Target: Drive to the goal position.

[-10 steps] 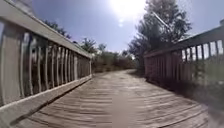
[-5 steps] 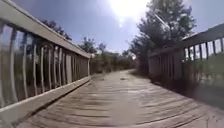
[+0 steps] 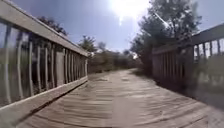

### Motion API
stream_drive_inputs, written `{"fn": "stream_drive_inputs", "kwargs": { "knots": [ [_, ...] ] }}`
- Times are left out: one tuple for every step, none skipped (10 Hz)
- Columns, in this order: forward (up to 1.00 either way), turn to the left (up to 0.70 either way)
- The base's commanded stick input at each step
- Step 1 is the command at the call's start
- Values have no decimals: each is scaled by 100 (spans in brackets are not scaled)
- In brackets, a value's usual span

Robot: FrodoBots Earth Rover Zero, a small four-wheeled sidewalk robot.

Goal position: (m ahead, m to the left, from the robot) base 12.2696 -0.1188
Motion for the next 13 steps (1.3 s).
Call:
{"fn": "stream_drive_inputs", "kwargs": {
  "knots": [
    [70,0],
    [70,0],
    [70,0],
    [70,0],
    [70,0],
    [70,0],
    [70,0],
    [70,0],
    [70,0],
    [70,0],
    [70,0],
    [70,0],
    [70,0]
  ]
}}
